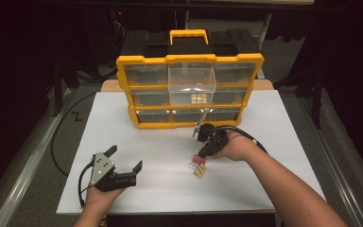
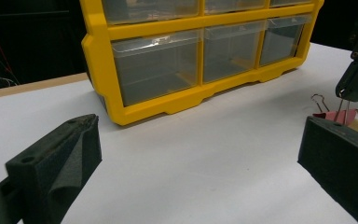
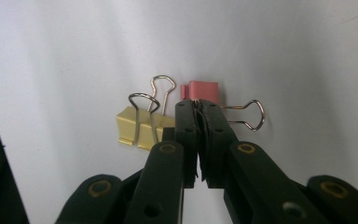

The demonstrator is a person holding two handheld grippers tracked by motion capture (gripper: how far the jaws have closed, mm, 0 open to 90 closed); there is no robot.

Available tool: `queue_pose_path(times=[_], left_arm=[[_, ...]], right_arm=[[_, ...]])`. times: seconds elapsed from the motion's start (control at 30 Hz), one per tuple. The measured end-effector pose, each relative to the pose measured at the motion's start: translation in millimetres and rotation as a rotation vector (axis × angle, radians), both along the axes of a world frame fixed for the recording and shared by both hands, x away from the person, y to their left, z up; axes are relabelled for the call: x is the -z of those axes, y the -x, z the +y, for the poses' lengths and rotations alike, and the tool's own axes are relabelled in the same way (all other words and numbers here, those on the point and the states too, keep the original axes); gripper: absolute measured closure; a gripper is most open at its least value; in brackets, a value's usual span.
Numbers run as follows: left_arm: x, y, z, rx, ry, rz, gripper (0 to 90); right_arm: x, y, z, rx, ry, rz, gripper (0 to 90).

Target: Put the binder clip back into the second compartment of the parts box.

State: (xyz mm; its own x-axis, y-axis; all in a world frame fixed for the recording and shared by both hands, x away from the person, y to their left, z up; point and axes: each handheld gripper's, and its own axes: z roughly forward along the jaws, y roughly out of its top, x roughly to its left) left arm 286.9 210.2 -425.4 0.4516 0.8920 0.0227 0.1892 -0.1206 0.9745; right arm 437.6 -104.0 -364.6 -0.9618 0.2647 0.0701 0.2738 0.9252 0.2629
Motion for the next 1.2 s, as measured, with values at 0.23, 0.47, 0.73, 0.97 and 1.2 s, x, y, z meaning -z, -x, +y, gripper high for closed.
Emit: queue_pose_path(times=[0.23, 0.47, 0.73, 0.97, 1.2], left_arm=[[0.7, -0.6, -0.4, 0.000, -0.004, 0.004, 0.3], [1.0, -0.6, -0.8, 0.003, -0.002, 0.005, 0.3], [1.2, -0.5, -1.2, 0.002, -0.005, 0.005, 0.3], [1.3, -1.0, -0.8, -0.001, -0.001, 0.007, 0.3], [1.0, -0.7, -0.4, -0.001, 0.000, 0.006, 0.3]], right_arm=[[-0.7, -0.9, -0.4, -0.001, -0.009, 0.028, 90.0], [-11.0, -3.6, -9.6, 0.006, -0.048, 0.039, 90.0], [-19.2, -2.1, -16.9, 0.000, -0.048, 0.063, 90.0], [-29.1, -0.6, -19.1, -0.014, -0.025, 0.073, 90.0], [-43.2, -0.2, -23.7, -0.018, -0.023, 0.071, 90.0]])
